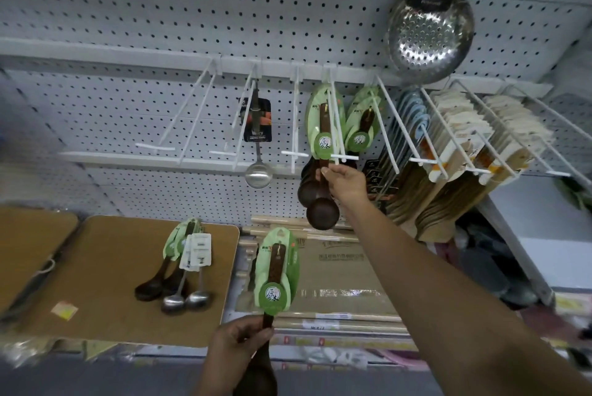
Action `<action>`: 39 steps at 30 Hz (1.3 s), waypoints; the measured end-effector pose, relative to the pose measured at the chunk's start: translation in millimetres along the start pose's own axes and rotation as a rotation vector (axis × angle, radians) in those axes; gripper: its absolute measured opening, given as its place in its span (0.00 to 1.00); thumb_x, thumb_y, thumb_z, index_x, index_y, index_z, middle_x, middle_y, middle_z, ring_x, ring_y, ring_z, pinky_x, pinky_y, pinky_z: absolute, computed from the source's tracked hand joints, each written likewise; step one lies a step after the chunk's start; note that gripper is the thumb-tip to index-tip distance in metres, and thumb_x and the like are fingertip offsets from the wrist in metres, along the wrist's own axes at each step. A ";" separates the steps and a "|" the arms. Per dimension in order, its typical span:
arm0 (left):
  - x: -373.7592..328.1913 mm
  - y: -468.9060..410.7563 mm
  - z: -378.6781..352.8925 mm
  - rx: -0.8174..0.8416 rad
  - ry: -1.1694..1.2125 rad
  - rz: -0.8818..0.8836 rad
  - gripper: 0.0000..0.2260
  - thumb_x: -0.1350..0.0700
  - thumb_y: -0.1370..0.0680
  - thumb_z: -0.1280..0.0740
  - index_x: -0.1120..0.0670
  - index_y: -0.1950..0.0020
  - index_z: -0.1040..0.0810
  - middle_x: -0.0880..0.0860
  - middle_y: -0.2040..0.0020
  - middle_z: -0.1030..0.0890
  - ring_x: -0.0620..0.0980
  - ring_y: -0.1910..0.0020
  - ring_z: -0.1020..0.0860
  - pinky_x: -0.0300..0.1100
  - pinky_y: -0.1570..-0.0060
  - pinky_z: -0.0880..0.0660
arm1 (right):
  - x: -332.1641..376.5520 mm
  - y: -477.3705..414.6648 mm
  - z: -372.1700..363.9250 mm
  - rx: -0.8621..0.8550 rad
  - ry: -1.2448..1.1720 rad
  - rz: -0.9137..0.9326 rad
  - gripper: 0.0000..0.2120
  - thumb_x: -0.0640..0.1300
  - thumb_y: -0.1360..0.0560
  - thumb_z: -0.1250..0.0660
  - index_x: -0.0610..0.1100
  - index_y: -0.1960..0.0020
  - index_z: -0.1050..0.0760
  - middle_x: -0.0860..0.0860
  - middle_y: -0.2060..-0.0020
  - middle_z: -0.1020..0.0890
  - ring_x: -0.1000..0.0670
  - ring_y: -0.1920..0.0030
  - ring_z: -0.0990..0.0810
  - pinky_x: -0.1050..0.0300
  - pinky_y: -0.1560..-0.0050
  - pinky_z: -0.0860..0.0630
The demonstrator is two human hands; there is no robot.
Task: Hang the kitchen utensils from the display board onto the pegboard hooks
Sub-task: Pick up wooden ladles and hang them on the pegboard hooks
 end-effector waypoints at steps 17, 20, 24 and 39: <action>-33.9 4.4 -32.9 0.093 0.034 -0.014 0.07 0.66 0.28 0.26 0.56 0.55 0.14 0.52 0.59 0.13 0.43 0.60 0.18 0.37 0.56 0.24 | -57.3 161.1 36.0 0.162 0.076 -0.115 0.11 0.46 0.22 0.32 0.40 0.45 0.18 0.43 0.52 0.13 0.45 0.51 0.13 0.50 0.47 0.18; -43.9 8.1 -42.0 0.103 0.052 -0.027 0.09 0.67 0.29 0.26 0.53 0.58 0.13 0.53 0.61 0.14 0.43 0.62 0.19 0.37 0.58 0.23 | -64.2 199.1 31.6 0.251 0.102 -0.095 0.09 0.37 0.25 0.28 0.37 0.45 0.18 0.41 0.52 0.13 0.41 0.52 0.14 0.44 0.48 0.17; -54.0 12.2 -51.3 0.077 0.097 -0.034 0.11 0.69 0.29 0.26 0.52 0.59 0.14 0.53 0.61 0.14 0.43 0.63 0.18 0.35 0.60 0.23 | -46.8 208.1 34.6 0.225 0.114 -0.012 0.11 0.29 0.28 0.28 0.37 0.47 0.18 0.41 0.54 0.13 0.44 0.55 0.14 0.50 0.52 0.17; -116.3 28.3 -49.1 0.027 0.187 -0.164 0.07 0.64 0.28 0.25 0.53 0.55 0.14 0.51 0.60 0.13 0.44 0.60 0.17 0.34 0.59 0.23 | 16.5 209.2 27.9 0.216 0.024 0.158 0.10 0.30 0.28 0.27 0.39 0.48 0.19 0.42 0.54 0.13 0.43 0.55 0.14 0.47 0.54 0.16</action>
Point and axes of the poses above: each hand's wrist, its own y-axis away from the middle knuckle, its own z-axis out of the back of the hand, x = y × z, the point moved 10 cm from there along -y, towards the middle knuckle
